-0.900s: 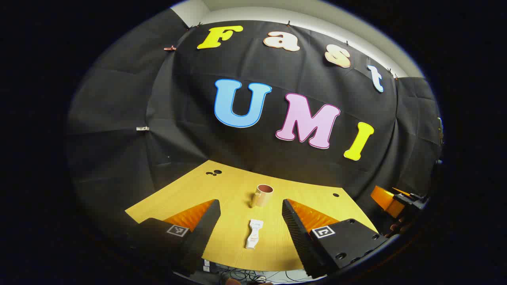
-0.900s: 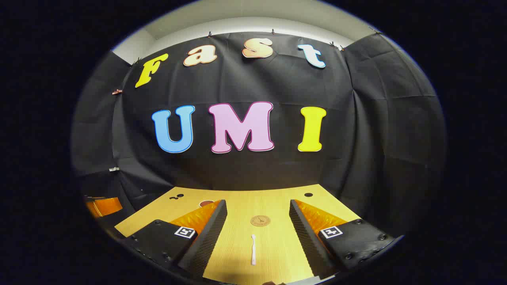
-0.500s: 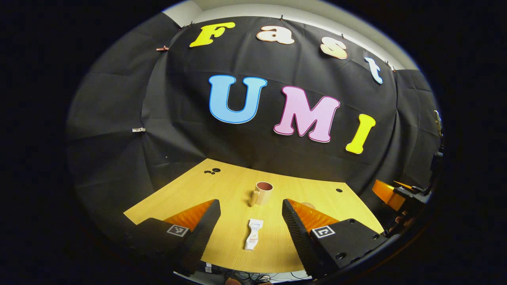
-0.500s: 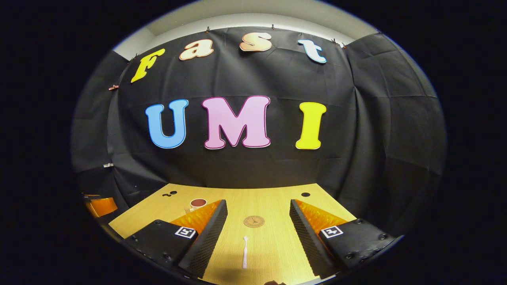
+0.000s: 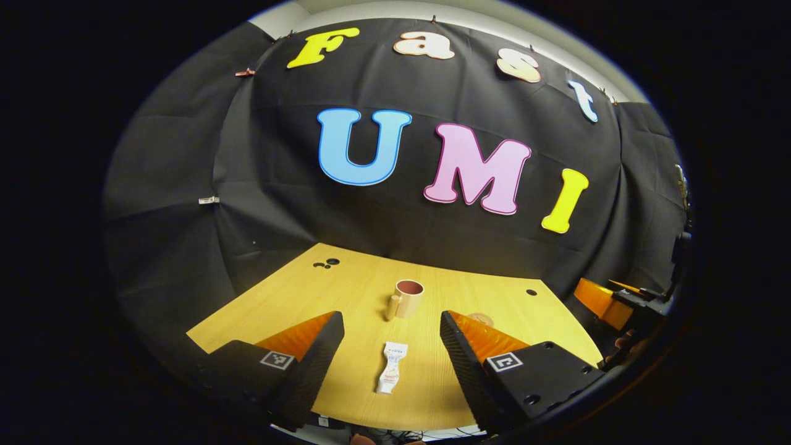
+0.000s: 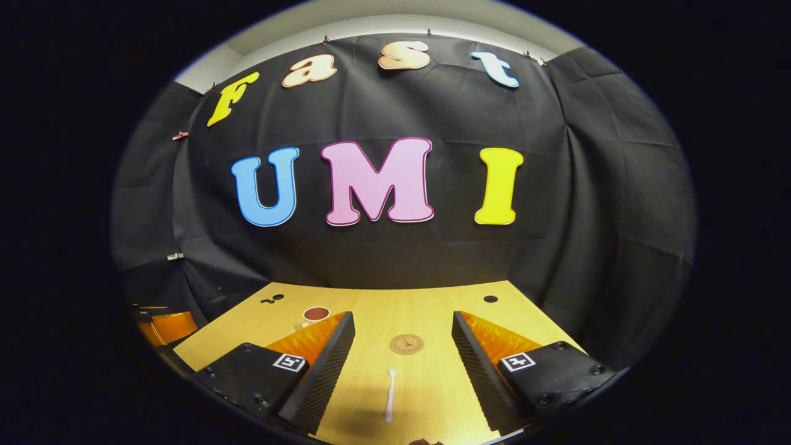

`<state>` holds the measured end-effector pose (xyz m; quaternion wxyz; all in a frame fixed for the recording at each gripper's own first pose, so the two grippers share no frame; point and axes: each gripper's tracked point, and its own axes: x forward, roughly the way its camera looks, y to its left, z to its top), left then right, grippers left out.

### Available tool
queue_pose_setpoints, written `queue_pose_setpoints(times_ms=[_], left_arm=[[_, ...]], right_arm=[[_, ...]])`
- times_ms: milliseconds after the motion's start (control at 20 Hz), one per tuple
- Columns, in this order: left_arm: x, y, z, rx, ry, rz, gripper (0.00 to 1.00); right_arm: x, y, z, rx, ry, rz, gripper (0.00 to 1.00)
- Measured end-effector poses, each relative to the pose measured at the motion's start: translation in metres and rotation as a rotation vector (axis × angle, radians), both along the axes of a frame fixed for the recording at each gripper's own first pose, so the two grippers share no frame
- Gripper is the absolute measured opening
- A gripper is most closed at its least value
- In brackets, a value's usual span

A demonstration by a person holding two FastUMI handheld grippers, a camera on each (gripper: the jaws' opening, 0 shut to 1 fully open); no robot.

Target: Put the toothbrush and toothpaste on the desktop into the cup, then pick up the cup and place it on the coaster on the desktop.

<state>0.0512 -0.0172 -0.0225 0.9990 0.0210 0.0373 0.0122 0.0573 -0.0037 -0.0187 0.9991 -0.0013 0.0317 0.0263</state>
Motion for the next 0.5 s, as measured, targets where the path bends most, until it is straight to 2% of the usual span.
queue_pose_setpoints(times_ms=[200,500], left_arm=[[0.010,0.000,-0.004,-0.013,0.020,0.009,0.97],[0.029,-0.018,-0.012,0.001,0.055,-0.047,0.97]], right_arm=[[0.006,0.008,-0.005,-0.016,0.005,0.042,0.97],[0.019,0.010,-0.012,-0.010,0.020,0.083,0.97]])
